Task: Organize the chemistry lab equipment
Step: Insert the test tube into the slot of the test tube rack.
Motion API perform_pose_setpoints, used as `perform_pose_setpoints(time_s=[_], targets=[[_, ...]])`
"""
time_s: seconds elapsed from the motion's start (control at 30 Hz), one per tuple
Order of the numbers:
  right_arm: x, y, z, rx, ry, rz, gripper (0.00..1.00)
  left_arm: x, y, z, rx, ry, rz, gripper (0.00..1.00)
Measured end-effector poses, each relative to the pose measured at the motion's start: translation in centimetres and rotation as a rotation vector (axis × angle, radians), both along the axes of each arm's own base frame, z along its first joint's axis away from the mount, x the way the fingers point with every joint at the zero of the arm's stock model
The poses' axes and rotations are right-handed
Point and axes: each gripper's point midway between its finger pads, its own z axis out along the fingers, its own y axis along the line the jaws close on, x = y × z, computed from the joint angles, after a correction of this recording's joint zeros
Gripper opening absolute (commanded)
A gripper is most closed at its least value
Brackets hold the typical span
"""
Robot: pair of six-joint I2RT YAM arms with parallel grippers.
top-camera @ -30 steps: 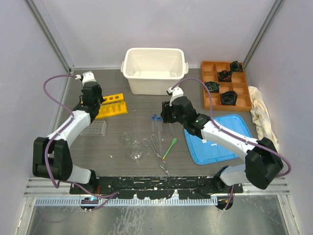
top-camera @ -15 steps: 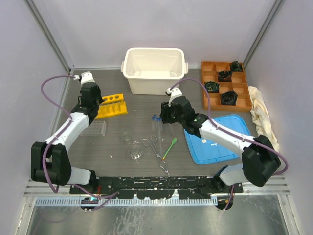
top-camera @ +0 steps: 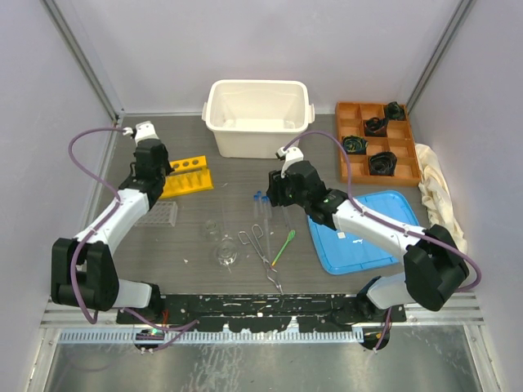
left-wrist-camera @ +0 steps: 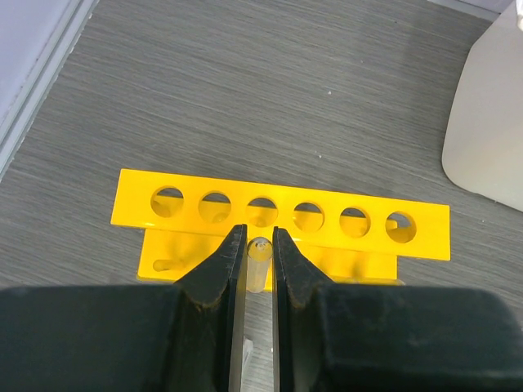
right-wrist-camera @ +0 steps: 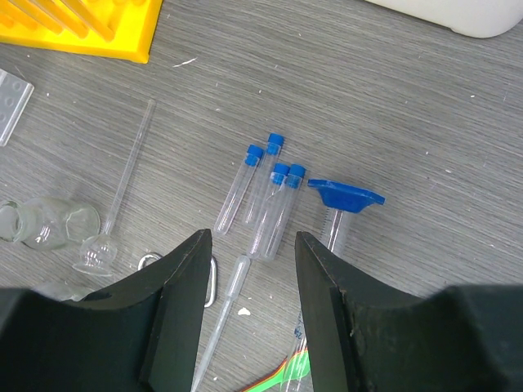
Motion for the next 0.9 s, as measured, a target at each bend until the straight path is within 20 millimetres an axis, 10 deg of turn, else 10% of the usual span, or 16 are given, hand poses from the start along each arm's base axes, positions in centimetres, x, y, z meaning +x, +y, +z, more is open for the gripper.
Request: perform_pose_setpoints(time_s=[0.9], targets=[[0.05, -0.06, -0.03, 0.000, 0.001, -0.001, 0.51, 0.61, 0.03, -0.68, -0.008, -0.022, 0.011, 0.00]])
